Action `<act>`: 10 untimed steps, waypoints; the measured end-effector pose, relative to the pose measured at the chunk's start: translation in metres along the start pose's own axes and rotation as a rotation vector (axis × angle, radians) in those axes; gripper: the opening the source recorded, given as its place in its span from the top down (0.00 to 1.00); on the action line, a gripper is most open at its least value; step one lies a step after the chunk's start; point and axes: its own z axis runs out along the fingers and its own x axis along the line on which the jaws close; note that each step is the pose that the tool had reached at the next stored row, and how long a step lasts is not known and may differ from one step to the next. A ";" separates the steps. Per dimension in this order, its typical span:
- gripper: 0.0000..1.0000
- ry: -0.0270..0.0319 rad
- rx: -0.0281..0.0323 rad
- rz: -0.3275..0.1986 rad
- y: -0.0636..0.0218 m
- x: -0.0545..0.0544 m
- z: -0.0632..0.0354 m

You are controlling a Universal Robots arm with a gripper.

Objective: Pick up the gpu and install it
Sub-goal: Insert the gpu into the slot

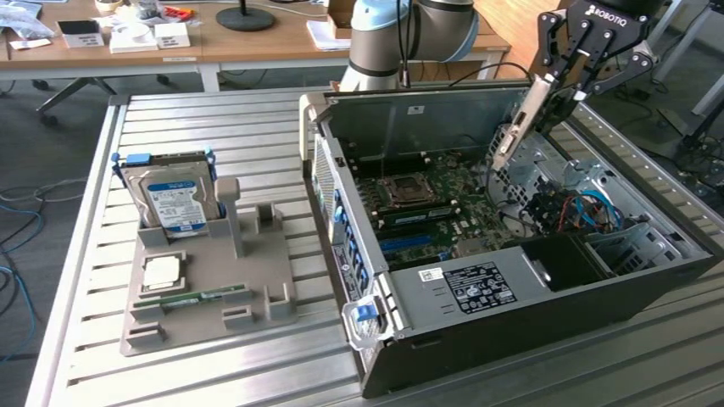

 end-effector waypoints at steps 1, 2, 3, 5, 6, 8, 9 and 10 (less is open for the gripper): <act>0.73 0.0000 0.0000 0.000 0.0000 0.000 0.0000; 0.73 0.0000 0.0000 0.000 0.0000 0.000 0.0000; 0.73 0.0000 0.0000 0.002 0.0000 0.000 0.0000; 0.73 -0.0013 0.0007 0.030 0.0000 0.000 0.0002; 0.73 -0.0023 0.0011 0.048 0.0000 0.000 0.0004; 0.73 -0.0039 0.0018 0.082 0.0000 0.000 0.0007; 0.73 -0.0045 0.0021 0.097 0.0000 0.000 0.0008; 0.73 -0.0052 0.0024 0.113 0.0001 0.000 0.0010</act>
